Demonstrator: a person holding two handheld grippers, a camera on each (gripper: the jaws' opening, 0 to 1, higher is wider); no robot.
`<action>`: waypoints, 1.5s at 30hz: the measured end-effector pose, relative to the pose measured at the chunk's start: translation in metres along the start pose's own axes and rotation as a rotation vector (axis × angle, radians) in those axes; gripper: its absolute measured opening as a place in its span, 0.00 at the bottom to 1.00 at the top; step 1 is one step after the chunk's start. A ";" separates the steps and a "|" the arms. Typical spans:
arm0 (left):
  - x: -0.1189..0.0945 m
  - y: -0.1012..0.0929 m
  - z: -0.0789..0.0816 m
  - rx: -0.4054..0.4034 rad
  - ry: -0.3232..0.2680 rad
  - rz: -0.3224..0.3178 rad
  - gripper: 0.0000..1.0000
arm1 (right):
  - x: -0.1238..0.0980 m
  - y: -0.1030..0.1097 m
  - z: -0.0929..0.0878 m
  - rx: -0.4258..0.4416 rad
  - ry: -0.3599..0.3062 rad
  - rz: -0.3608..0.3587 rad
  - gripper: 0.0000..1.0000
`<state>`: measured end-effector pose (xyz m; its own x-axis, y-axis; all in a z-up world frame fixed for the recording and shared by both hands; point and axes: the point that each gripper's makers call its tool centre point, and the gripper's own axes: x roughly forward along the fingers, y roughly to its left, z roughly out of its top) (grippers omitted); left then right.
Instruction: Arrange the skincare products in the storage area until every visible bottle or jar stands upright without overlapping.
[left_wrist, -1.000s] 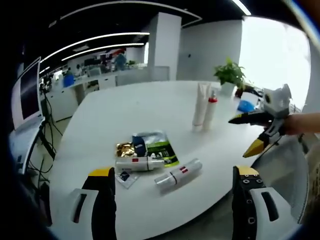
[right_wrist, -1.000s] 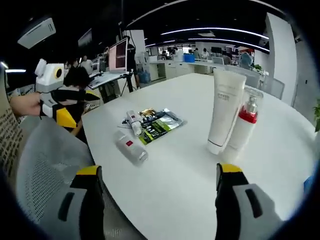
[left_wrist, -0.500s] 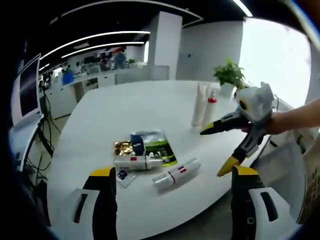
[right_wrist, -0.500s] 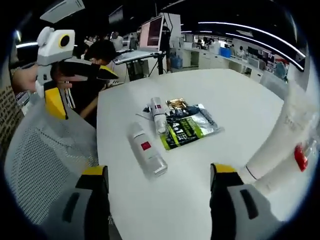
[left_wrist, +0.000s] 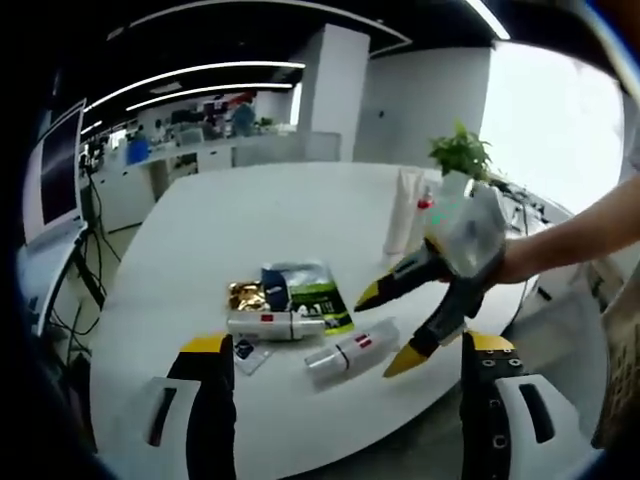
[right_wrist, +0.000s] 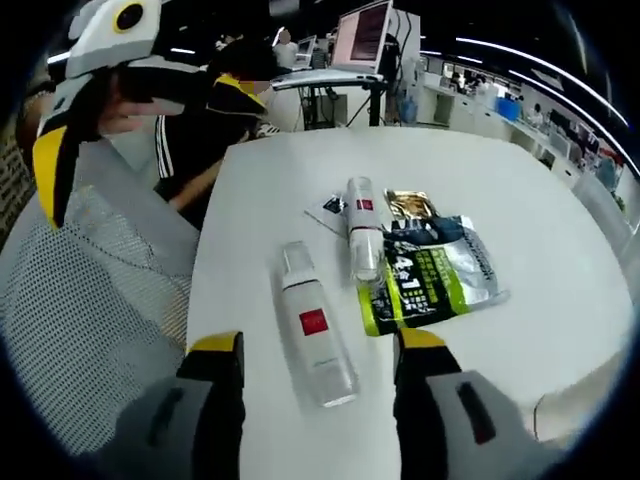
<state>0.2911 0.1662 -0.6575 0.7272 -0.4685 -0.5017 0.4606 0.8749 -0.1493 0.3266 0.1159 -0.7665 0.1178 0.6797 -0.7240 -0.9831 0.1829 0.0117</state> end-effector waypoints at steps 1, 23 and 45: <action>0.000 0.000 0.000 -0.002 0.000 0.001 0.92 | 0.002 0.000 0.001 -0.002 0.000 0.003 0.55; 0.001 0.002 -0.002 -0.006 0.012 0.013 0.91 | 0.019 -0.004 -0.002 -0.055 0.046 -0.010 0.21; -0.001 -0.006 0.008 -0.051 -0.005 0.001 0.90 | -0.043 0.004 0.027 0.071 -0.161 -0.140 0.20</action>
<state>0.2917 0.1606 -0.6497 0.7303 -0.4683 -0.4973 0.4336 0.8804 -0.1922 0.3218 0.1065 -0.7165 0.2795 0.7478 -0.6023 -0.9437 0.3297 -0.0286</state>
